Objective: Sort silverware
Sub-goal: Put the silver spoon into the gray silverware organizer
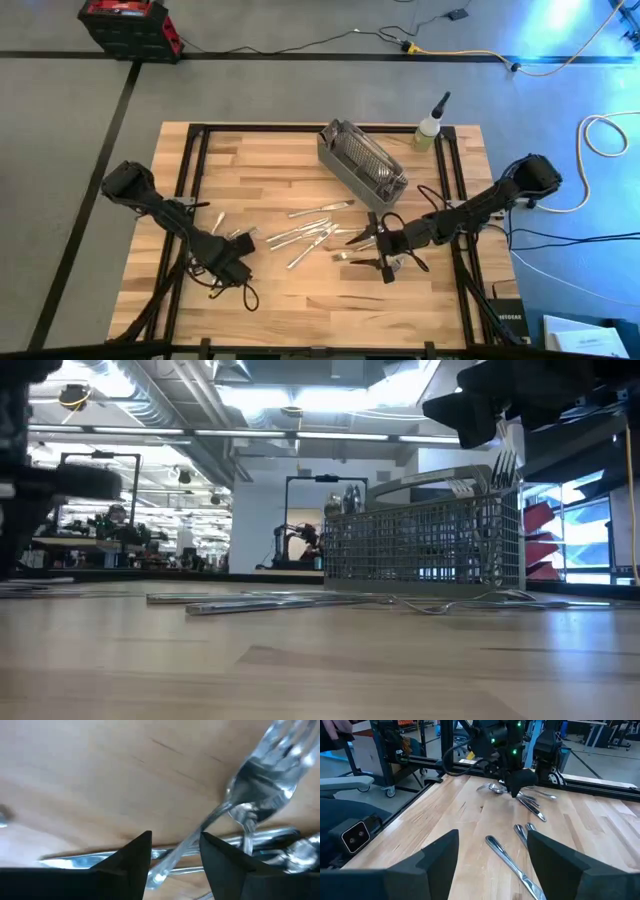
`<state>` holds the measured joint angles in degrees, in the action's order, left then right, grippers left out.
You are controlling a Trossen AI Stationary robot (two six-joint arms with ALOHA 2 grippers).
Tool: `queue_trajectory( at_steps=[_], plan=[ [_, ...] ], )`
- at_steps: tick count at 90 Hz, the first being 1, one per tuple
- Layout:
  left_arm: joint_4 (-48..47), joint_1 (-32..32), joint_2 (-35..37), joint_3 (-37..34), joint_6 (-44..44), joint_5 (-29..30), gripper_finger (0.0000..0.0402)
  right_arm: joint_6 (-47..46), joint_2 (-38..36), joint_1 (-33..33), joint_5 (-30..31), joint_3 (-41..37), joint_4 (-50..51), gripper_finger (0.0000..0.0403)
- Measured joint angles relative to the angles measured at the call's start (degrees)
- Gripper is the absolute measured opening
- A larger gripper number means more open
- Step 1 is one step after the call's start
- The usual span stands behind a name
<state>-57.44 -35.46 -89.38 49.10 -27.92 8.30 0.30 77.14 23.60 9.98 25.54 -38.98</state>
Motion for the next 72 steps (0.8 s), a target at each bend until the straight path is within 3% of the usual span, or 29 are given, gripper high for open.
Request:
queue_trajectory(
  at_steps=[36, 72],
  plan=[
    [-2.2, 0.0, 0.0, 0.6, -6.0, -0.8, 0.0153, 0.0, 0.0, 0.0, 0.0, 0.0, 0.0, 0.0220],
    [7.2, 0.0, 0.0, -3.7, -9.5, -1.3, 0.0141, 0.0, 0.0, 0.0, 0.1, 0.0, 0.0, 0.0220]
  ],
)
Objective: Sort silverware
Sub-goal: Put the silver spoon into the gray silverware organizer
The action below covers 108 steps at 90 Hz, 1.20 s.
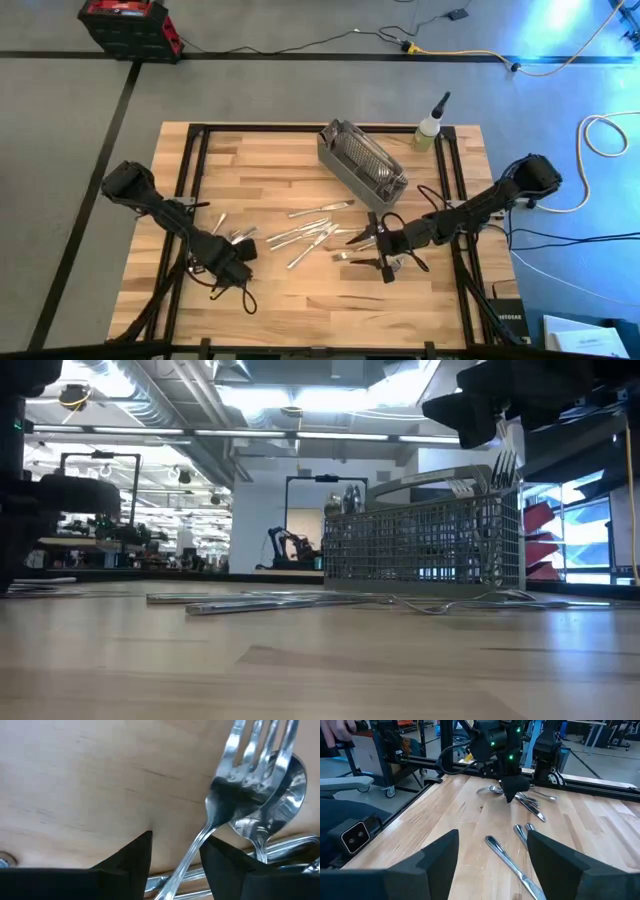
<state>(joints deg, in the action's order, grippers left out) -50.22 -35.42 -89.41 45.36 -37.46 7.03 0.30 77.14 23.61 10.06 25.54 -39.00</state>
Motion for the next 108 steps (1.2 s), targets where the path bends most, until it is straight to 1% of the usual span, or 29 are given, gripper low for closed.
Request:
queue_trajectory(
  at_steps=[7, 16, 21, 25, 31, 38, 46, 55, 69, 74, 86, 98, 108],
  plan=[
    [-0.2, 0.6, 0.0, 0.0, 1.5, -1.4, 0.0109, 0.0, 0.0, 0.0, 0.0, 0.0, 0.0, 0.0220],
    [-0.2, 1.4, 0.0, 0.0, 3.9, -3.3, 0.0053, 0.0, 0.0, 0.0, 0.0, 0.0, -0.1, 0.0220],
    [0.0, 1.6, 0.0, 0.1, 4.5, -3.2, 0.0023, 0.0, 0.0, 0.0, 0.0, 0.0, -0.2, 0.0220],
    [-0.1, 1.6, 0.0, 0.2, 5.2, -3.2, 0.0011, 0.0, 0.0, 0.0, 0.0, 0.0, -0.3, 0.0220],
    [1.3, 1.6, 0.0, 1.0, 7.6, -1.5, 0.0009, 0.0, 0.0, 0.0, 0.0, 0.0, -0.3, 0.0220],
    [3.0, 1.6, 0.0, 2.8, 10.7, 2.3, 0.0009, 0.0, 0.0, 0.0, 0.1, 0.0, -0.6, 0.0220],
    [2.9, 2.0, 0.0, 5.2, 14.5, 6.7, 0.0006, 0.4, 0.0, 0.0, 1.1, 0.0, -2.4, 0.0220],
    [2.9, 3.0, 0.1, 7.8, 20.6, 11.5, 0.0004, 2.1, 0.0, 0.0, 1.3, 0.6, -4.5, 0.0220],
    [3.9, 4.8, 0.2, 10.2, 29.9, 20.5, 0.0003, 5.4, 0.0, 0.0, 0.9, 3.3, -4.7, 0.0220],
    [7.3, 5.4, 0.2, 10.3, 33.4, 23.5, 0.0003, 6.2, 0.0, 0.0, 0.9, 3.8, -4.7, 0.0220],
    [18.4, 6.6, 0.2, 10.3, 36.4, 26.0, 0.0002, 7.2, 0.0, 0.0, 0.9, 4.2, -4.5, 0.0220],
    [30.5, 8.2, 0.2, 10.3, 36.1, 26.6, 0.0002, 7.5, 0.0, 0.0, 0.9, 4.2, -4.5, 0.0220],
    [38.8, 9.7, 0.2, 10.3, 36.0, 26.7, 0.0002, 7.8, 0.0, 0.0, 0.9, 4.2, -4.1, 0.0220]
  ],
)
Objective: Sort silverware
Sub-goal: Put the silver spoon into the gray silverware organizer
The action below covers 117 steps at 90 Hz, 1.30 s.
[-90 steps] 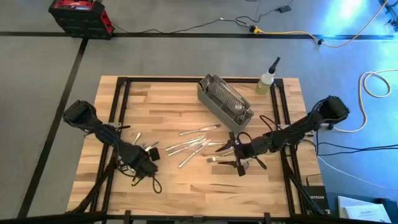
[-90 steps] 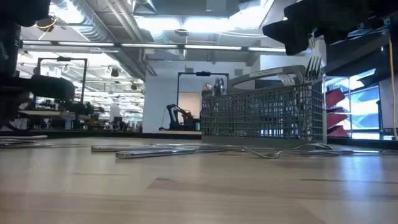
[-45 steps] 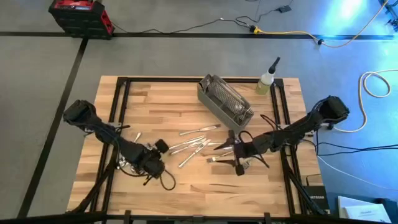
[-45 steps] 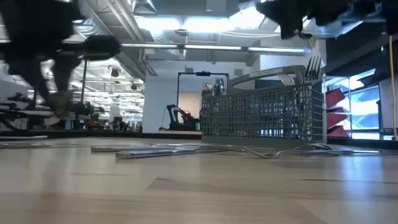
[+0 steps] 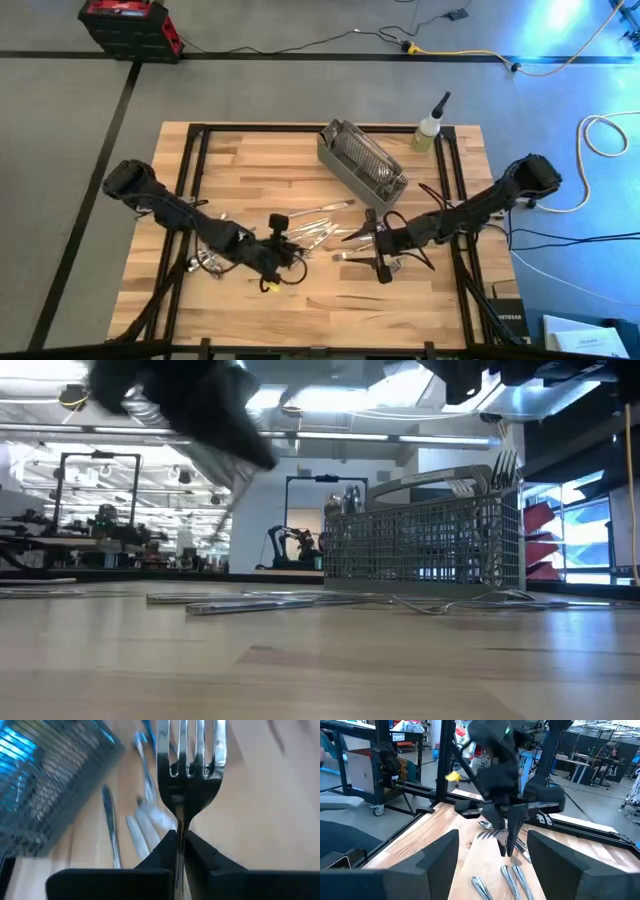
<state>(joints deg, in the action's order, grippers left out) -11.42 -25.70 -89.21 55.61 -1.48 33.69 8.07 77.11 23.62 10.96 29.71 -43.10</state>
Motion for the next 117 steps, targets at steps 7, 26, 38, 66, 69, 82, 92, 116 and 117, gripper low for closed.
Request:
queue_trajectory(
  at_steps=[7, 26, 38, 66, 69, 82, 92, 116, 117],
  plan=[
    [3.7, 1.2, 0.0, 0.0, -0.1, -0.3, 0.0002, 1.2, -0.1, 0.1, 0.0, 0.0, 0.8, 0.0220],
    [15.5, 4.3, 0.0, 0.0, -0.7, -8.7, 0.0002, 1.4, -0.3, 0.1, 0.0, 0.0, 2.6, 0.0220],
    [24.5, 6.8, 0.0, 0.0, -6.1, -12.1, 0.0002, 1.2, -3.6, 1.7, 1.0, 0.0, 10.4, 0.0220],
    [49.4, 20.3, -3.3, 0.1, -8.4, -26.8, 0.0001, -9.8, -18.5, 11.1, 15.8, 0.0, 36.6, 0.0220],
    [53.9, 21.9, -5.0, 0.1, -8.1, -29.2, 0.0001, -12.3, -19.6, 11.8, 17.0, 0.1, 39.6, 0.0220],
    [67.7, 27.2, -14.5, 3.1, -6.1, -34.9, 0.0001, -26.1, -21.9, 13.3, 18.3, 0.1, 53.1, 0.0220],
    [69.4, 29.4, -22.4, 10.1, -3.8, -37.9, 0.0001, -35.2, -21.6, 13.1, 17.4, 0.0, 60.7, 0.0220],
    [60.2, 28.9, -32.5, 27.7, -8.2, -33.7, 0.0001, -45.2, -21.3, 13.2, 13.1, -0.5, 68.3, 0.0220],
    [59.3, 28.9, -32.5, 28.0, -8.3, -33.2, 0.0001, -45.2, -21.3, 13.2, 13.0, -0.7, 68.3, 0.0220]
  ],
)
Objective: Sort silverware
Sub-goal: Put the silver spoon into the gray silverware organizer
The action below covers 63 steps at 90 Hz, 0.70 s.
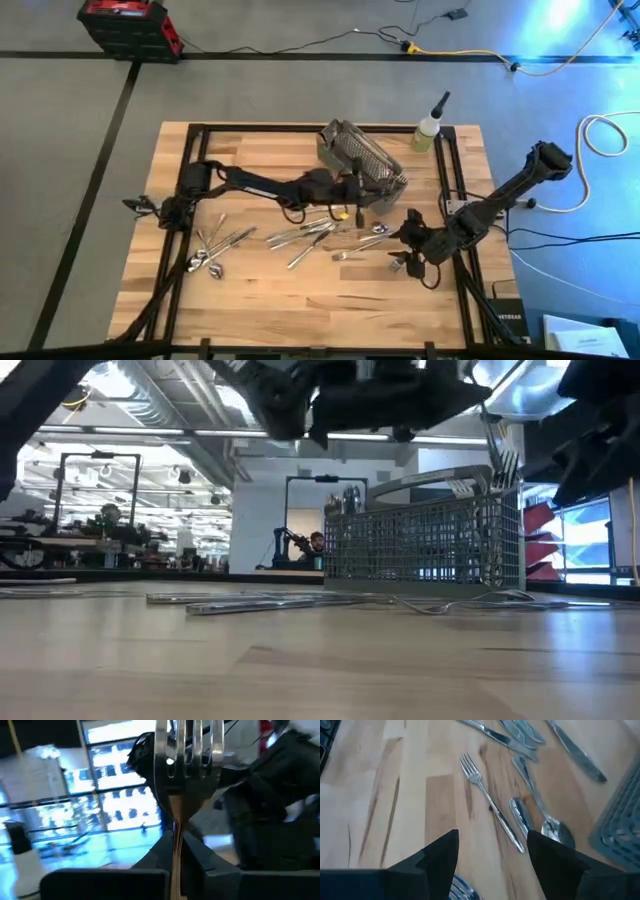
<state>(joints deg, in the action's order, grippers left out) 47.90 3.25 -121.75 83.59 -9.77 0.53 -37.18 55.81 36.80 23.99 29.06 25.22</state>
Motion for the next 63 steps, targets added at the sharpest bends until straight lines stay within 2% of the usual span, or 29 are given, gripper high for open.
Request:
queue_trajectory(
  at_steps=[10, 18, 34, 45, 54, 63],
  plan=[
    [-6.3, 0.4, 0.0, 2.1, -0.8, 5.4, 0.0001, -0.9, 0.1, 0.0, -0.6, -1.5, -0.1, 0.0220],
    [-7.2, 1.0, -0.1, 2.3, 0.3, 7.8, 0.0001, -3.0, 0.1, 0.0, -0.5, -2.8, -0.1, 0.0220],
    [-6.7, 1.8, -1.4, 2.4, 0.8, 7.6, 0.0001, -7.6, 0.2, 0.0, -0.8, -4.4, 0.4, 0.0220],
    [-6.4, 1.6, -3.2, 2.4, 2.1, 5.5, 0.0001, -7.6, 0.2, -0.1, -4.5, -4.4, 0.0, 0.0220],
    [-5.8, 1.4, -4.2, 2.4, 1.2, 6.6, 0.0001, -4.2, 0.8, -0.1, -6.2, -4.4, 1.3, 0.0220],
    [-6.0, 1.6, -4.7, 2.4, 0.9, 6.9, 0.0001, 3.4, 2.3, -0.1, -11.8, -4.4, 1.4, 0.0220]
  ],
)
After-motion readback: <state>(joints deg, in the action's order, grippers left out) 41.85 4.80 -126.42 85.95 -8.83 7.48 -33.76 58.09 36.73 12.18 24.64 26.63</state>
